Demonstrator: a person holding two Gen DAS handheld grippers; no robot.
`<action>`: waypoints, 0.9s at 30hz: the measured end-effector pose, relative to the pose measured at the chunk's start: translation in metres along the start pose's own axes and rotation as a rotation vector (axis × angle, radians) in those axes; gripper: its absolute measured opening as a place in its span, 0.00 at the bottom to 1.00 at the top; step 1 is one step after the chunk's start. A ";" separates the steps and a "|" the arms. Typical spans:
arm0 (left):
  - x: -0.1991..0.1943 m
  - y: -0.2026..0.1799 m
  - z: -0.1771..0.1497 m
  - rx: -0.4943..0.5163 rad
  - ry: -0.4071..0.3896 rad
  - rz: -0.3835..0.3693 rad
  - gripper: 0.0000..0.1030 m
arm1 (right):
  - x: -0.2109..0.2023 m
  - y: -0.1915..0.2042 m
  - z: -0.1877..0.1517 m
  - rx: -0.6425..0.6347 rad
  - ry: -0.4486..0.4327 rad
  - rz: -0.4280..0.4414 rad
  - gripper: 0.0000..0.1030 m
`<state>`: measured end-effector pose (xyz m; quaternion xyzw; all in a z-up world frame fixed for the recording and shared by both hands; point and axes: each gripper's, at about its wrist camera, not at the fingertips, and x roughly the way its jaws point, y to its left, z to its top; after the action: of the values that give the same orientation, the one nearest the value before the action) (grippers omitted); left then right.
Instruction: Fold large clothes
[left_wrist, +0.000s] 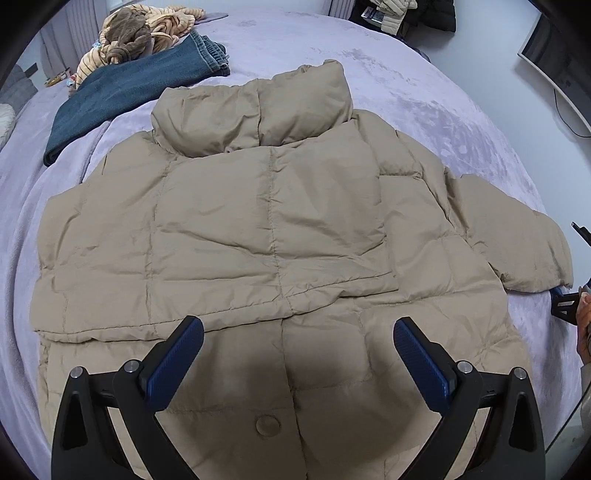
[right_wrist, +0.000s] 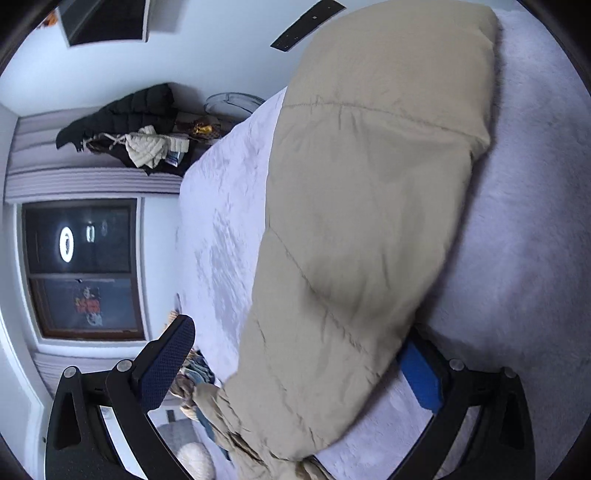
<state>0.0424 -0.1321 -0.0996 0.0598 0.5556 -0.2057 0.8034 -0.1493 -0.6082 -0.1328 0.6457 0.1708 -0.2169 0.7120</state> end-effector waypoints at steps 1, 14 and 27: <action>-0.001 0.001 0.001 -0.004 -0.006 0.006 1.00 | 0.004 -0.003 0.006 0.047 0.008 0.047 0.99; -0.012 0.055 0.009 -0.104 -0.044 0.046 1.00 | 0.040 0.103 -0.036 -0.229 0.132 0.169 0.08; -0.022 0.135 -0.005 -0.202 -0.062 0.113 1.00 | 0.152 0.248 -0.300 -1.165 0.462 -0.037 0.08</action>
<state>0.0850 -0.0019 -0.0989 0.0034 0.5442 -0.1050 0.8324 0.1216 -0.3056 -0.0347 0.1787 0.4214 0.0448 0.8879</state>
